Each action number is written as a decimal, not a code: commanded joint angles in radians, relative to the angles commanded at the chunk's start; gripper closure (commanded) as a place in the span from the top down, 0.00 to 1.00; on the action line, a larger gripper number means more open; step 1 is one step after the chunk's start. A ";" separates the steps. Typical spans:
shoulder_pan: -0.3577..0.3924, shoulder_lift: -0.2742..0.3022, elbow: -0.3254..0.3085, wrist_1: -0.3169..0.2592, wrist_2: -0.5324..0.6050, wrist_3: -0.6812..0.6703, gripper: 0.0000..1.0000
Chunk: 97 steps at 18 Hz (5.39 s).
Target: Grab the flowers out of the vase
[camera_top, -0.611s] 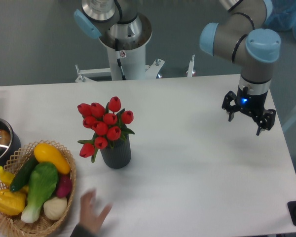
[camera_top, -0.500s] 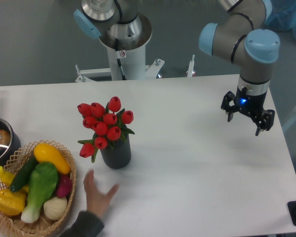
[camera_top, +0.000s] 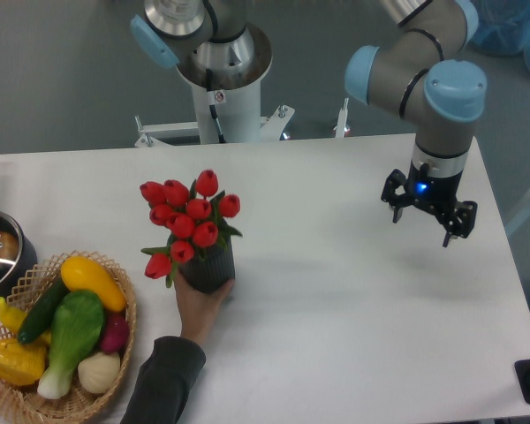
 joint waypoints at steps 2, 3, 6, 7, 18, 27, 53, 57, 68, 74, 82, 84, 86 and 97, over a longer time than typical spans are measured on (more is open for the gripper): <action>-0.012 0.005 -0.046 0.003 -0.012 0.000 1.00; -0.009 0.008 -0.057 0.003 -0.037 0.003 1.00; 0.006 0.008 -0.068 0.002 -0.184 -0.002 1.00; 0.011 0.008 -0.071 0.002 -0.193 -0.002 1.00; -0.003 0.017 -0.077 -0.003 -0.523 -0.023 1.00; -0.061 0.048 -0.077 -0.006 -0.676 -0.143 1.00; -0.262 0.003 -0.082 -0.003 -1.046 -0.169 1.00; -0.261 0.005 -0.082 -0.001 -1.046 -0.164 0.57; -0.245 0.021 -0.059 0.000 -1.089 -0.161 0.00; -0.241 0.043 -0.052 -0.001 -1.118 -0.166 0.00; -0.218 0.081 -0.043 -0.001 -1.195 -0.173 0.00; -0.206 0.094 -0.043 -0.003 -1.229 -0.173 0.00; -0.189 0.109 -0.043 -0.003 -1.259 -0.178 0.00; -0.123 0.143 0.020 -0.006 -1.367 -0.287 0.00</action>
